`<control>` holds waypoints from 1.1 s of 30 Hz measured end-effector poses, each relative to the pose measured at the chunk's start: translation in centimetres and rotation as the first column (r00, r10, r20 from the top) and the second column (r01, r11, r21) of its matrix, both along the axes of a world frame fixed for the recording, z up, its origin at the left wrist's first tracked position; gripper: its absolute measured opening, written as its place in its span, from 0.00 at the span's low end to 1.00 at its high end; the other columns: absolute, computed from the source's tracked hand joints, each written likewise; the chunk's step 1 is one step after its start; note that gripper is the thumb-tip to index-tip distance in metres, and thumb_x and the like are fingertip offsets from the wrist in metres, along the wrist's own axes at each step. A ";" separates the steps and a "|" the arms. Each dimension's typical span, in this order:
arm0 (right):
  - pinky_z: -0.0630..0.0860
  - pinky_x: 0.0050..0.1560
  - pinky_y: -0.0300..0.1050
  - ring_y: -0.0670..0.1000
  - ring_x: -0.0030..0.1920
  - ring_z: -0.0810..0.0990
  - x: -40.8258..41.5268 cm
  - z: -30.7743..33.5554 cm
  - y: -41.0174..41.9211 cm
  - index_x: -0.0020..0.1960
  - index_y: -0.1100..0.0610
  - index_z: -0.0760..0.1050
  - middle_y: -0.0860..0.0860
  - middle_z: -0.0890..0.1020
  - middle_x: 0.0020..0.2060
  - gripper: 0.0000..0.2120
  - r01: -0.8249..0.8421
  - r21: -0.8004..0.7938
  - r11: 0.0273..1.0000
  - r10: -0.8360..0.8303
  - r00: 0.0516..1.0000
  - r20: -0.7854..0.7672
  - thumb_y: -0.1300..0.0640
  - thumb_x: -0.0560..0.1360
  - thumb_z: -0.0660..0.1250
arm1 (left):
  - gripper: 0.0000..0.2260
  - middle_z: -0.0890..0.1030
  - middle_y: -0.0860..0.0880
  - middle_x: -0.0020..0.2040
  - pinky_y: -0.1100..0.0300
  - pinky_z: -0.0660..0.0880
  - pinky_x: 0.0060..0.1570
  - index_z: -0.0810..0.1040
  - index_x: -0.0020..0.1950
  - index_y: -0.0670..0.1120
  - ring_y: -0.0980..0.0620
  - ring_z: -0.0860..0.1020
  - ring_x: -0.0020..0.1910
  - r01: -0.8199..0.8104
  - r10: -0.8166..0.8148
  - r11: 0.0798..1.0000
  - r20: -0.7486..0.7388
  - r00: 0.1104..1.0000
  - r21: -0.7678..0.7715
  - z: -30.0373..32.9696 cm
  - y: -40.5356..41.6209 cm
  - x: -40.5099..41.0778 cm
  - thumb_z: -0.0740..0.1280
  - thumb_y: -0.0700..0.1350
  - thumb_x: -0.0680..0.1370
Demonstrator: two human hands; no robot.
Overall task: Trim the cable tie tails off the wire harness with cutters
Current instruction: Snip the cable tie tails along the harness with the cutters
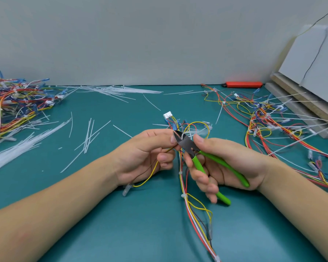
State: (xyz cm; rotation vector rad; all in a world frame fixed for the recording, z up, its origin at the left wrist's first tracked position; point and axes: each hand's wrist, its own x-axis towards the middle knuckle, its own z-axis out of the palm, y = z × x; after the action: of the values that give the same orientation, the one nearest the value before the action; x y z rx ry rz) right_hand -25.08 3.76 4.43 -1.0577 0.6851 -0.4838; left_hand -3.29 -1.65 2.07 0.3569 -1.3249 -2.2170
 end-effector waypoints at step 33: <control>0.84 0.44 0.60 0.58 0.36 0.83 -0.5 -0.2 -0.2 0.55 0.58 0.79 0.60 0.81 0.40 0.22 -0.021 0.012 1.000 0.021 1.000 0.019 0.38 0.79 0.68 | 0.07 0.79 0.54 0.35 0.65 0.68 0.33 0.83 0.44 0.49 0.61 0.69 0.27 -0.016 0.016 1.000 0.005 1.000 0.027 0.0 0.0 -0.1 0.66 0.42 0.77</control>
State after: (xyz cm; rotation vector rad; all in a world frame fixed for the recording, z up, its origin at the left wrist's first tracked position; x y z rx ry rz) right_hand -25.62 3.57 4.23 -1.0465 0.6589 -0.4705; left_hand -3.35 -1.64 2.02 0.3814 -1.2913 -2.2234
